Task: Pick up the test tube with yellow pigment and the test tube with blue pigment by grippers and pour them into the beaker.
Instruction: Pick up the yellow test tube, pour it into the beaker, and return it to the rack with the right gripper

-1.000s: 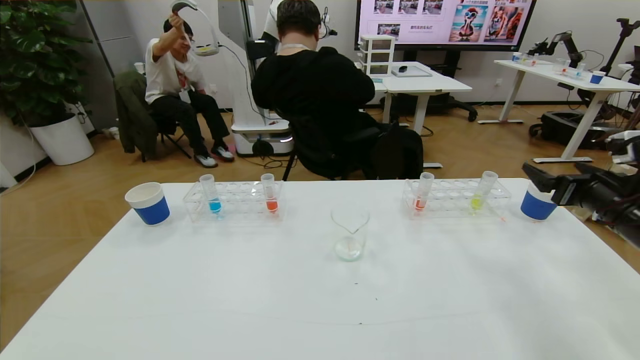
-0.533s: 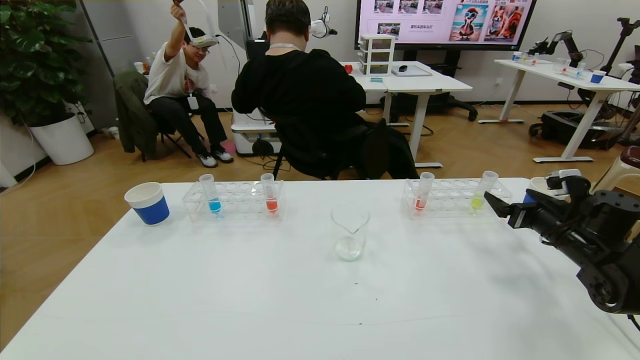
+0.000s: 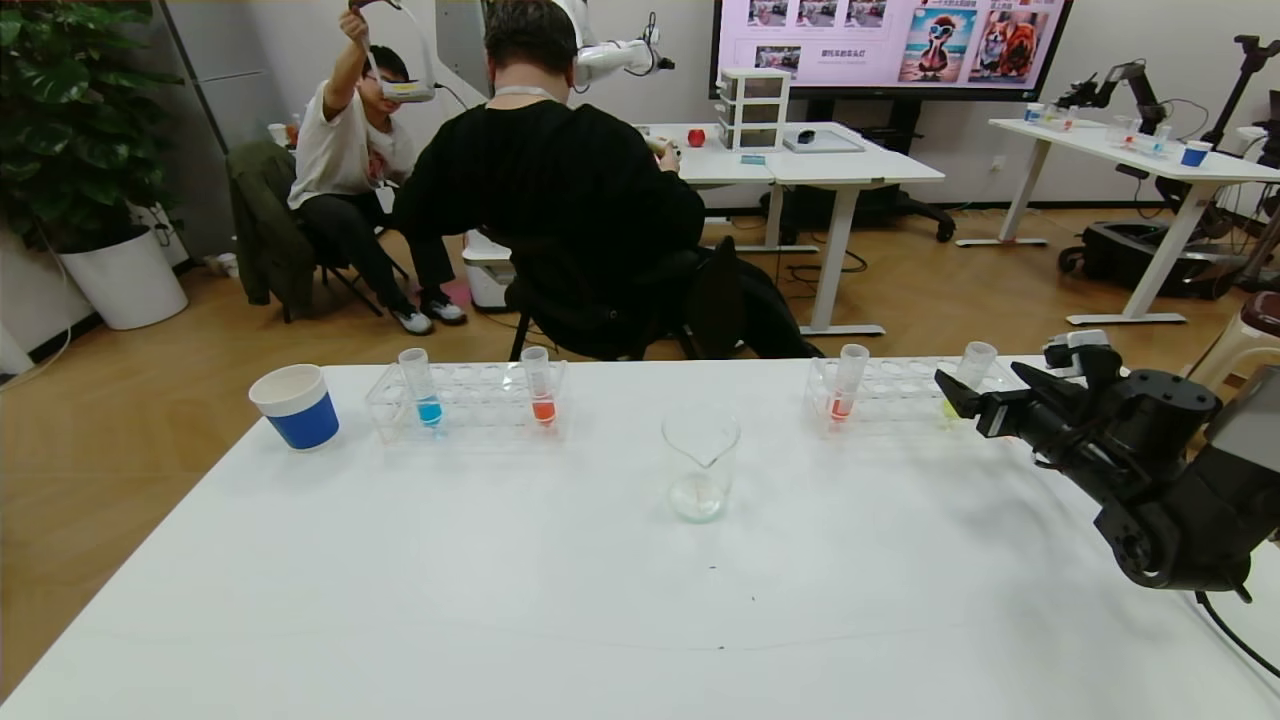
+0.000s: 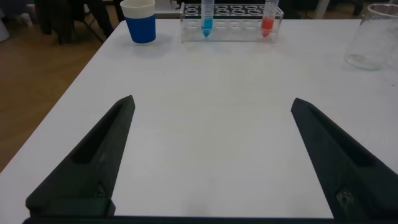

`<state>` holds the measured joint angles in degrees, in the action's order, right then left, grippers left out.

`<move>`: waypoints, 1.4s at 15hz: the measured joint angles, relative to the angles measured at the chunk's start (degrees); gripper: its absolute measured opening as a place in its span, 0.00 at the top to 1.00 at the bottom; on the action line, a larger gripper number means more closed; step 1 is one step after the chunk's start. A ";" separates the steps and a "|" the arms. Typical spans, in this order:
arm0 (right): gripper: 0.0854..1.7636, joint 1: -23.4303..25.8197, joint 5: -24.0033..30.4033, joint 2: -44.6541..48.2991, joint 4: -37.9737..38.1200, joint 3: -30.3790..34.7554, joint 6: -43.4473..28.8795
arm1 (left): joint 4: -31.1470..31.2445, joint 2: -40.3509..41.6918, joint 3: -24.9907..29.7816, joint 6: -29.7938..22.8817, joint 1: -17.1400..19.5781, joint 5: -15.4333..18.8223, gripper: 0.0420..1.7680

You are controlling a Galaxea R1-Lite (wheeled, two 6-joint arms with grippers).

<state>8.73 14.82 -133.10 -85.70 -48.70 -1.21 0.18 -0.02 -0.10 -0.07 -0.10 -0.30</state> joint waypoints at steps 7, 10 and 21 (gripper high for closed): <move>0.69 -0.27 0.17 -2.82 1.61 -7.14 -0.06 | 0.00 0.00 0.00 0.02 0.00 -0.02 0.01; 0.70 -0.39 -0.02 -3.34 1.88 -7.91 -0.02 | 0.00 0.00 0.00 0.05 0.07 0.00 0.01; 0.75 -1.01 -0.50 4.64 11.28 -8.13 0.16 | -0.02 0.00 0.00 0.02 0.00 -0.02 0.01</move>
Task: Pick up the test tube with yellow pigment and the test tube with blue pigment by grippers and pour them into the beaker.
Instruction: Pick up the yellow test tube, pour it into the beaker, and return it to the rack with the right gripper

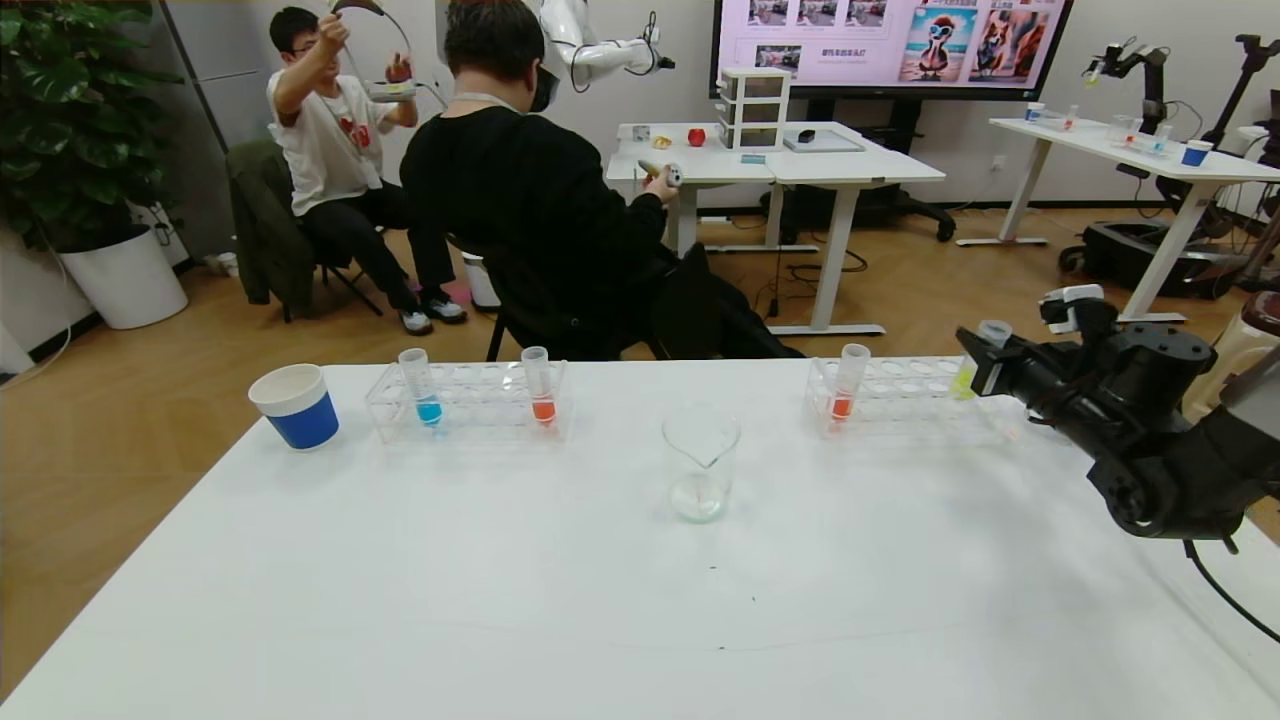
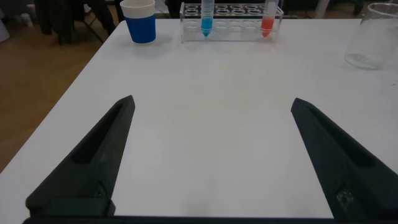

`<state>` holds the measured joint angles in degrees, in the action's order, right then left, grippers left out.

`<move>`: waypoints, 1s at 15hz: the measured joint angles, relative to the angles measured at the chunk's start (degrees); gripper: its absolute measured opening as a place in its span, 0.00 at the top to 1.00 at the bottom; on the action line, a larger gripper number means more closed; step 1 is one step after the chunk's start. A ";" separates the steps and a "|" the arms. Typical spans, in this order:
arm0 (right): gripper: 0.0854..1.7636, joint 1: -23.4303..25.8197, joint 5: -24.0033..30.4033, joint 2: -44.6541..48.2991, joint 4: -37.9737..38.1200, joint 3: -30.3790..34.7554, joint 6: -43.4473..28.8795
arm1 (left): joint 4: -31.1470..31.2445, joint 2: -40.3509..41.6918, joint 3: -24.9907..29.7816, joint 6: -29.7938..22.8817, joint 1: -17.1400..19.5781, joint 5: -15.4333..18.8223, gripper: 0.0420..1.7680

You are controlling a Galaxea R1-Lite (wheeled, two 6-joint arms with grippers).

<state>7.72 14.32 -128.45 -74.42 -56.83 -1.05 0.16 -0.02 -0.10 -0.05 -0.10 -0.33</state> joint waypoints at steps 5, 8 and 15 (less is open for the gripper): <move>0.75 -0.28 -0.27 7.07 6.51 -0.74 0.65 | 0.02 0.00 0.00 0.00 0.00 0.00 0.01; 0.75 -2.02 -0.50 9.46 9.05 -1.18 1.16 | 0.02 0.00 0.00 0.00 0.00 0.02 0.01; 0.75 -17.03 -0.49 14.18 14.75 -6.81 10.11 | 0.02 0.00 0.00 0.00 0.00 0.00 0.01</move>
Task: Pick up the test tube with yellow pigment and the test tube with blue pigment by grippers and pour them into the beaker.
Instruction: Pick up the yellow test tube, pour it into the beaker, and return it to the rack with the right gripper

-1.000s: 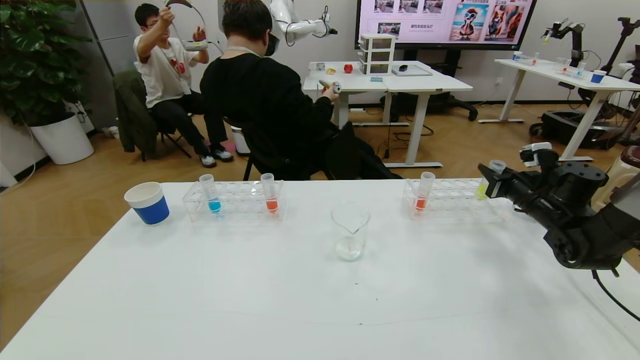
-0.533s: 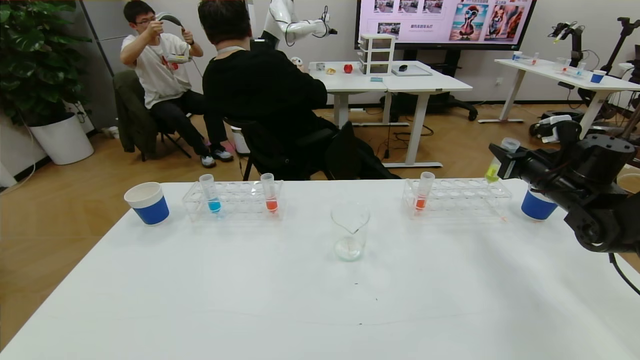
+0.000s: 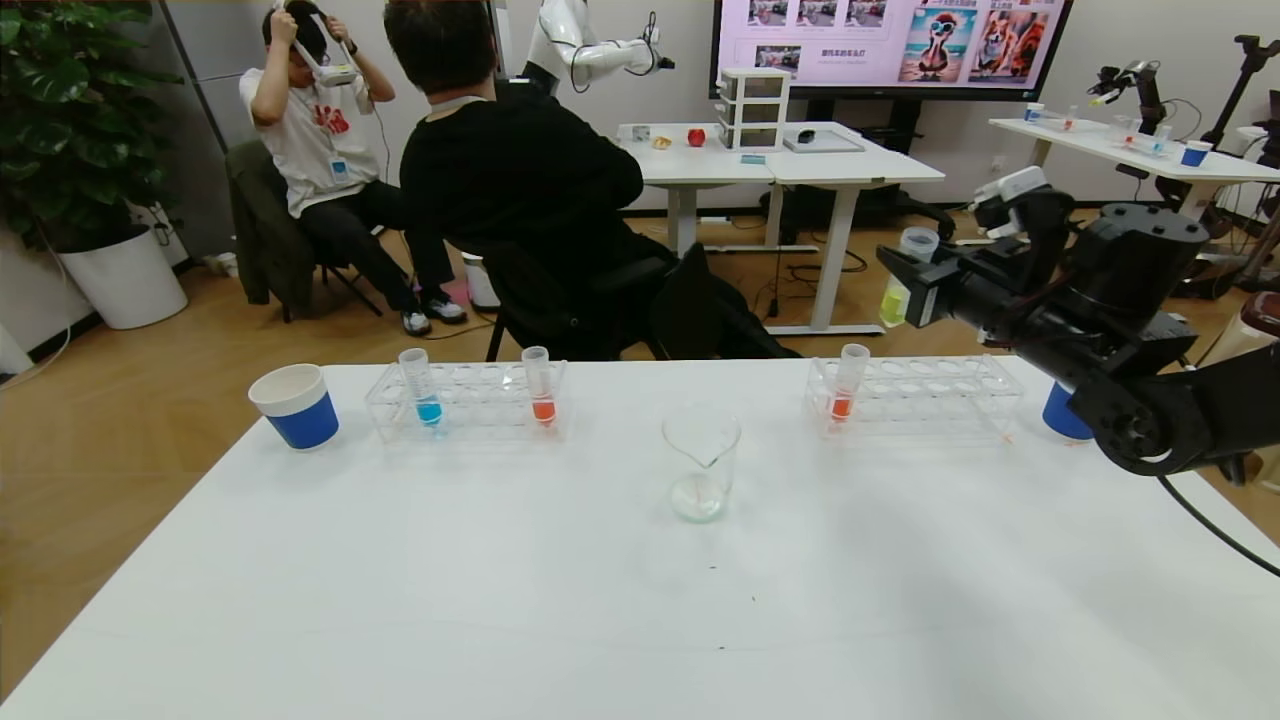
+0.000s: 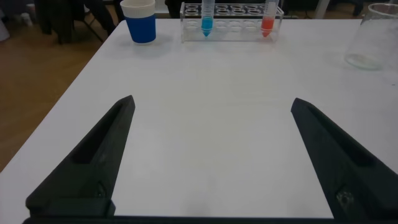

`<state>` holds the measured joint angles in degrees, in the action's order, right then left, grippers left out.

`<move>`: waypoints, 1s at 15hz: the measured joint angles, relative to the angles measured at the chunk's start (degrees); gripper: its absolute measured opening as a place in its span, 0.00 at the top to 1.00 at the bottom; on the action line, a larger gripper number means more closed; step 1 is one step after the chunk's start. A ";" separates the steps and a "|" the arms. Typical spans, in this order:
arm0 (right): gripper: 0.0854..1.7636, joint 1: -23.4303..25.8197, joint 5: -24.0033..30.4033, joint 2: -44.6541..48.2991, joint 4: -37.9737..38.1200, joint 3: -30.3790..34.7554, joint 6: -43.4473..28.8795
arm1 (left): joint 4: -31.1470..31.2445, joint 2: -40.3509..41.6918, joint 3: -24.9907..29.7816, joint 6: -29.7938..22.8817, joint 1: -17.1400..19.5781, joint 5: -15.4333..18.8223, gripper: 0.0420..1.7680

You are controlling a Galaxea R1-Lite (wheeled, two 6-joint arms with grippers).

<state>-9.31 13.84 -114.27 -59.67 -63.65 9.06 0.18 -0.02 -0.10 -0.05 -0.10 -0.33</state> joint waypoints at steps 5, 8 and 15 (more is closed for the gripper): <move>0.75 -11.37 -1.02 -1.71 3.19 -6.11 6.86 | 0.00 0.00 0.00 0.02 0.00 0.00 0.01; 0.75 -15.48 3.99 -3.80 2.43 -6.89 13.98 | -0.02 0.00 0.00 0.00 0.00 0.00 0.01; 0.75 -15.02 17.01 -8.98 -8.41 -5.03 28.65 | -0.02 0.00 0.00 -0.02 0.00 0.00 0.01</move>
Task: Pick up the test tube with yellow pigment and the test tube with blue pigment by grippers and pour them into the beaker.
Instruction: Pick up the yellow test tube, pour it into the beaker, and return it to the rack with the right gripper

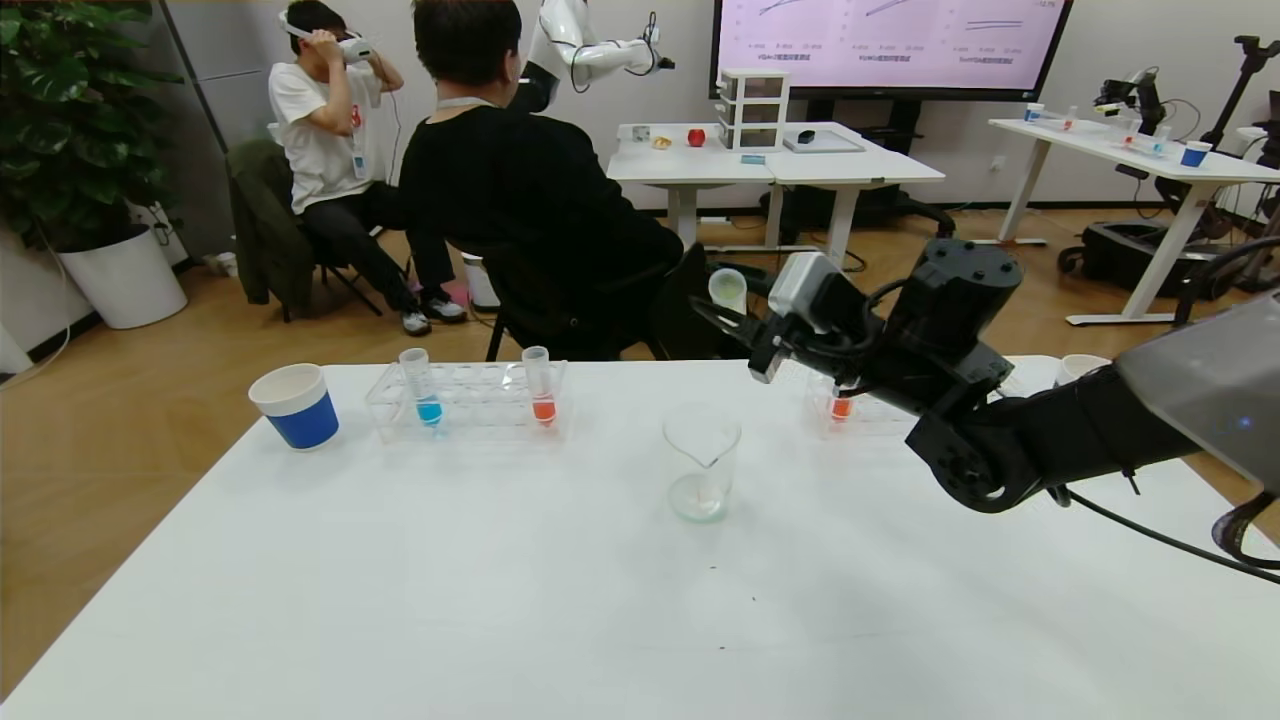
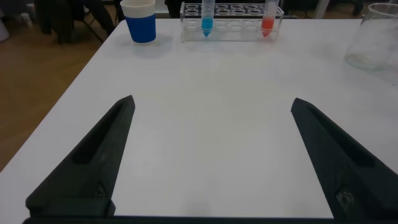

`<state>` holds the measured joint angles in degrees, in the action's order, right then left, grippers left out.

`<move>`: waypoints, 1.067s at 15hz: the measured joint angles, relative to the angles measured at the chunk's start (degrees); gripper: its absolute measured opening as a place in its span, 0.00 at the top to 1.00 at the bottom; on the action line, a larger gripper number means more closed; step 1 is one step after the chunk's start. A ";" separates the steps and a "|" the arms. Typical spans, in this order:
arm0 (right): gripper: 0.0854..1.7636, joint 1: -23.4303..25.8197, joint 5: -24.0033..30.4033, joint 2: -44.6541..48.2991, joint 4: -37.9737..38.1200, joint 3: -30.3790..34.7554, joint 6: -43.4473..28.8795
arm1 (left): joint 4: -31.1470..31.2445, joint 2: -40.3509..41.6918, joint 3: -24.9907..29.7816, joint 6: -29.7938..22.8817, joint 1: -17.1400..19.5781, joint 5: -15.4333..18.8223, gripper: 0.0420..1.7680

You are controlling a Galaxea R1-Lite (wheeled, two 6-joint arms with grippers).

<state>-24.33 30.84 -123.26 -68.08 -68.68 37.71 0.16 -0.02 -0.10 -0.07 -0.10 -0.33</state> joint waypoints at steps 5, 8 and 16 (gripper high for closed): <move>0.75 0.46 2.50 -2.35 -4.57 2.08 11.06 | 0.02 0.00 0.00 0.00 0.00 -0.02 0.01; 0.75 0.91 4.63 -3.62 -5.64 1.43 17.66 | 0.02 0.00 0.00 0.02 0.00 0.00 0.01; 0.75 3.34 11.11 -9.46 -6.25 -5.92 32.85 | 0.00 0.00 0.00 0.02 0.00 0.02 0.01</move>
<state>-20.99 41.95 -132.72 -74.34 -74.61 70.56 0.16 -0.02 -0.10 -0.05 -0.10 -0.30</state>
